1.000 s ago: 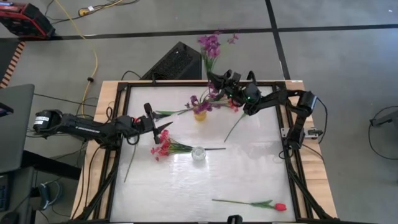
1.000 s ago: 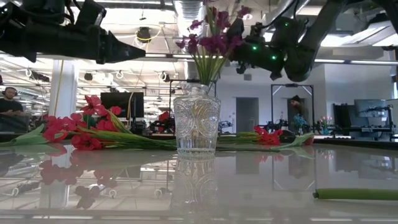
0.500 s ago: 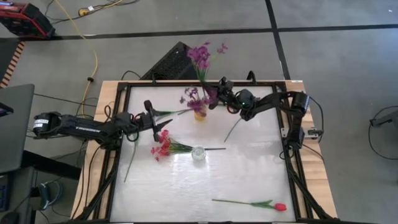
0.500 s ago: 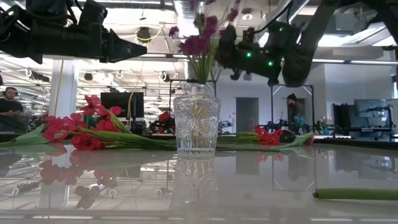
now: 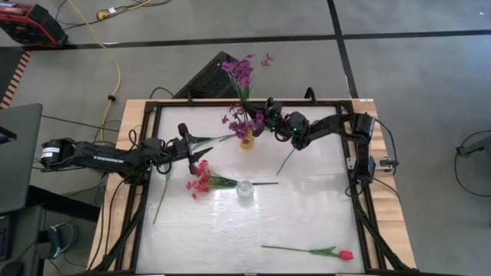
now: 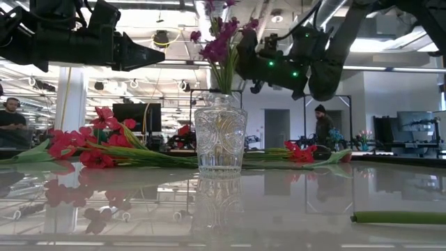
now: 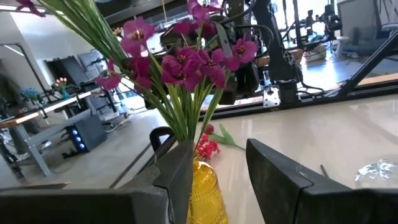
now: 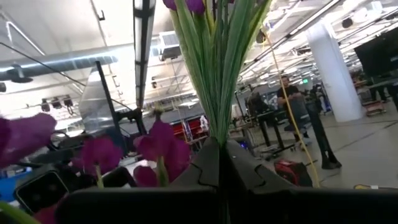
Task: Sort flowers into vase by color
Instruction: Put the purple flowers into the top center yellow crystal vase
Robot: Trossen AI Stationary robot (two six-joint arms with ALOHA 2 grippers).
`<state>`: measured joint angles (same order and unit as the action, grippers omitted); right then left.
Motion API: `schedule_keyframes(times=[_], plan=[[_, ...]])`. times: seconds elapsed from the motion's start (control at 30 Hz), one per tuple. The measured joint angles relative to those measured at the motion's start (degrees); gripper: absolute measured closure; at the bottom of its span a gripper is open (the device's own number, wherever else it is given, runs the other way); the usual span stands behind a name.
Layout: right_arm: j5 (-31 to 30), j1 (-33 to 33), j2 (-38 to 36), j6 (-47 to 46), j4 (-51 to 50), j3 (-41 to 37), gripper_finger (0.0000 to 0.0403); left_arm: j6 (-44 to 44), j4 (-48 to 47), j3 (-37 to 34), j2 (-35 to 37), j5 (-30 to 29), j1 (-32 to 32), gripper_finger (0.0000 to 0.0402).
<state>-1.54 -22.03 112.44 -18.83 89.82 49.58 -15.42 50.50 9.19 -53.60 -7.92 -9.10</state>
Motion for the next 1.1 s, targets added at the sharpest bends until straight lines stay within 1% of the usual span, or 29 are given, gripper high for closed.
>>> schedule_keyframes(times=[0.07, 0.17, 0.63, 0.83, 0.97, 1.1], plan=[[-0.3, 0.2, 0.0, 1.8, 0.0, 0.0, 0.0374, 0.1, 0.0, 0.0, 0.0, 0.0, 0.0, 0.0262], [-2.6, 0.3, 0.3, 2.5, 0.0, 0.0, 0.0374, 0.1, 0.1, 0.0, 0.0, 0.0, 0.0, 0.0262], [-3.0, 1.0, 0.4, 2.8, 0.0, 0.0, 0.0374, 4.7, 0.0, 0.0, 0.0, 0.1, 0.0, 0.0262], [-5.9, 2.7, 0.4, 6.6, 0.0, 0.0, 0.0374, 5.6, 0.0, 0.0, 0.0, 0.1, 0.0, 0.0262], [-5.9, 2.9, 0.4, 5.6, -0.1, 0.4, 0.0374, 6.0, 0.4, 0.0, 0.0, 0.1, 0.0, 0.0262], [-6.5, 3.5, 4.0, 5.3, -0.3, 2.0, 0.0374, 7.3, 0.4, 0.0, 0.0, 0.1, 0.0, 0.0262]])
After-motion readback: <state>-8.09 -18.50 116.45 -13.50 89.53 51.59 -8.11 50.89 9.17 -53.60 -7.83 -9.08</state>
